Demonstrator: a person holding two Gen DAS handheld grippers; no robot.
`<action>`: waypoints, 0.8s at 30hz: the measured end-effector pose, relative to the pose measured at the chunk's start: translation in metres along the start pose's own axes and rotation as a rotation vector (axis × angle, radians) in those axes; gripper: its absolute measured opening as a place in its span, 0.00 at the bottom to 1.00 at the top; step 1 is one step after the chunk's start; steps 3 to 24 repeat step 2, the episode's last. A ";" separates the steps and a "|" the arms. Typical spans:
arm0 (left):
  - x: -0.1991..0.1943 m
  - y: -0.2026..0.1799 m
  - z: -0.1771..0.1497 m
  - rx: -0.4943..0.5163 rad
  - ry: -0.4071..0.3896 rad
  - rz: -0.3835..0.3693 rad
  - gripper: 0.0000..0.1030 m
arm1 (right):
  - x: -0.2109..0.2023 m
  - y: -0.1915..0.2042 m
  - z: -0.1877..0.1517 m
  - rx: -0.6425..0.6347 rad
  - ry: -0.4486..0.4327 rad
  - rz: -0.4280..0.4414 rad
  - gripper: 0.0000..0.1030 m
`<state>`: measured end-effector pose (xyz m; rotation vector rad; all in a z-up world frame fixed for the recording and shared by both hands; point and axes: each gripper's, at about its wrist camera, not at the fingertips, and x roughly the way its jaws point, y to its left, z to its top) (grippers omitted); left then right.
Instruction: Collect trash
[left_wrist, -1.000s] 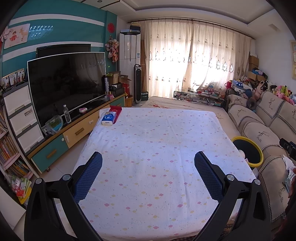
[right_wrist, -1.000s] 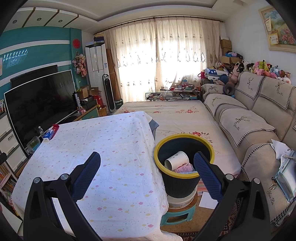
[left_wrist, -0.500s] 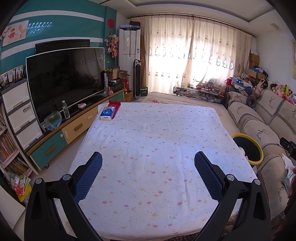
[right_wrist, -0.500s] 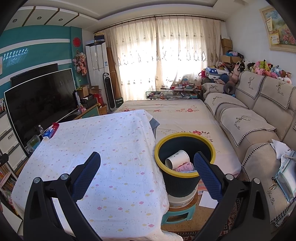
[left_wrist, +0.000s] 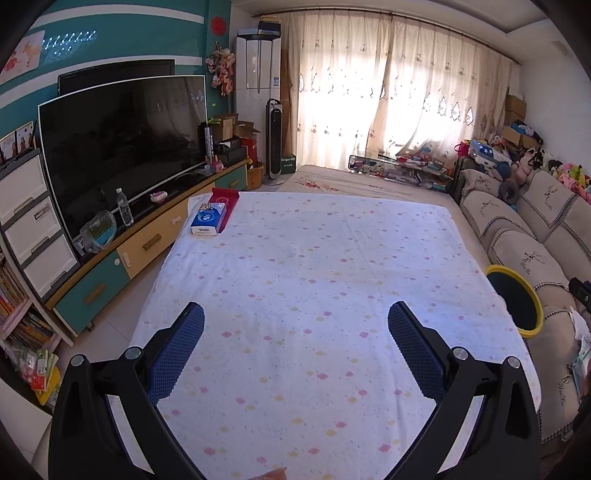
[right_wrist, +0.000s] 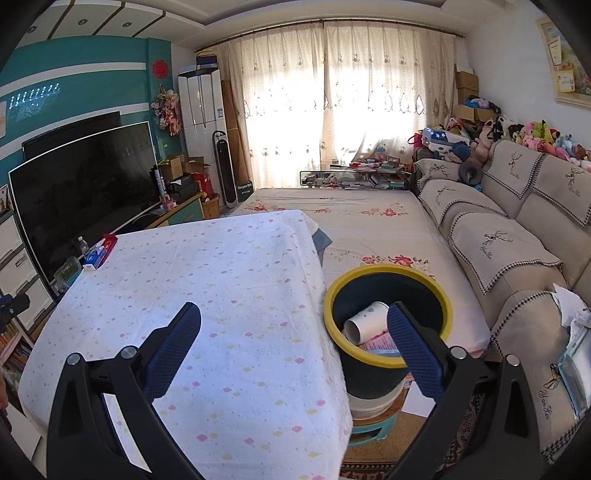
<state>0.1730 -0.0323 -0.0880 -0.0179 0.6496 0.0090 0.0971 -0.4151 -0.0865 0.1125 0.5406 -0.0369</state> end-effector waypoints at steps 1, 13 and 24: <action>0.017 0.002 0.007 0.003 0.009 0.011 0.95 | 0.016 0.006 0.007 -0.002 0.022 0.021 0.93; 0.035 0.005 0.013 0.001 0.019 0.017 0.95 | 0.034 0.013 0.014 -0.006 0.043 0.041 0.93; 0.035 0.005 0.013 0.001 0.019 0.017 0.95 | 0.034 0.013 0.014 -0.006 0.043 0.041 0.93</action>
